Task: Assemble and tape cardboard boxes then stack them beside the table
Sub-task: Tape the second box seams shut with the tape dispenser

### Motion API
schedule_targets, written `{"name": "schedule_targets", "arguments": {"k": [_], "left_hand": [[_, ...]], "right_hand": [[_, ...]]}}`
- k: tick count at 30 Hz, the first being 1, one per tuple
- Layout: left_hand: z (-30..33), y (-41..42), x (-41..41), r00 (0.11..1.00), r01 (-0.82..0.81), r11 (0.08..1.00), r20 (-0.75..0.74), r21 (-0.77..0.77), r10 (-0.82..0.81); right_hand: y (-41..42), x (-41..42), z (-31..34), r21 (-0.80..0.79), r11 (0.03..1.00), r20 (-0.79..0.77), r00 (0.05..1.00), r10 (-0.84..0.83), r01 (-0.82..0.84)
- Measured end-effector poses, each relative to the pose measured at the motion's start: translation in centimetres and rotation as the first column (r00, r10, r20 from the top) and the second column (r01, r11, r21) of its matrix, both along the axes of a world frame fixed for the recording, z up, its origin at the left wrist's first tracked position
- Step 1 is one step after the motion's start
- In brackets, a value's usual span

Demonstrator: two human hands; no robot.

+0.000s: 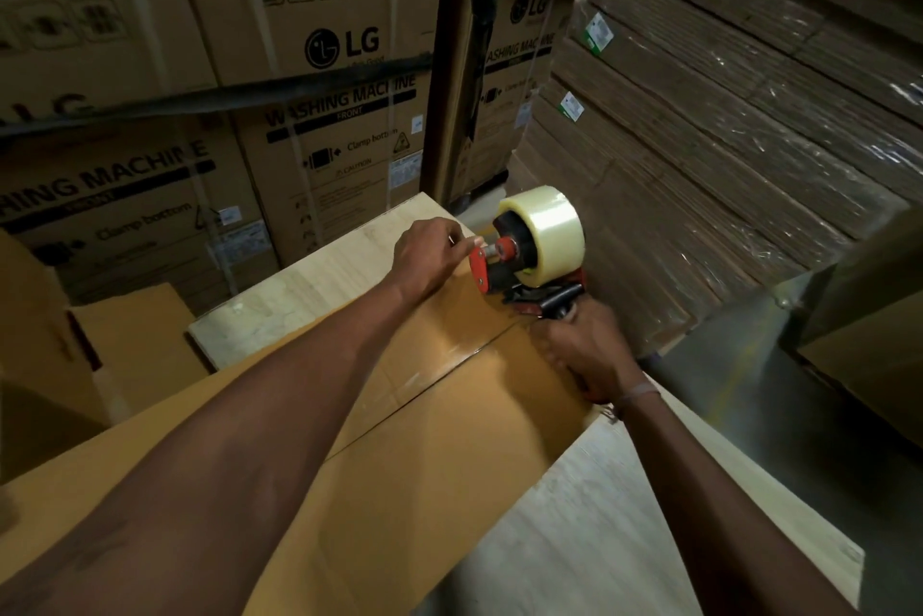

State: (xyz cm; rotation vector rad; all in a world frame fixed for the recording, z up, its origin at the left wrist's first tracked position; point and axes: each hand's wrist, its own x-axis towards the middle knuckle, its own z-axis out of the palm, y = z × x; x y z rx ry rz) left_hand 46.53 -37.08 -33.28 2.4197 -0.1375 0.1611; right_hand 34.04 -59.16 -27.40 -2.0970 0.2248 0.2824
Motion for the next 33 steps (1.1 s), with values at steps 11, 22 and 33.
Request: {"name": "schedule_targets", "arguments": {"k": [11, 22, 33], "left_hand": [[-0.2, -0.1, -0.3, 0.999, -0.037, 0.999, 0.027, -0.012, 0.037], [-0.4, -0.4, -0.1, 0.999, -0.046, 0.999, -0.028, -0.008, 0.045], [0.0, -0.6, -0.6, 0.998, -0.044, 0.999, -0.036, 0.004, 0.044]], "right_hand": [[-0.3, -0.2, 0.0, -0.149, 0.987, 0.046, 0.997, 0.06, -0.053], [-2.8, -2.7, -0.7, -0.166, 0.986, 0.031, 0.999, -0.018, 0.023], [-6.5, -6.3, -2.5, -0.276, 0.959, 0.024, 0.998, -0.062, 0.067]]}}
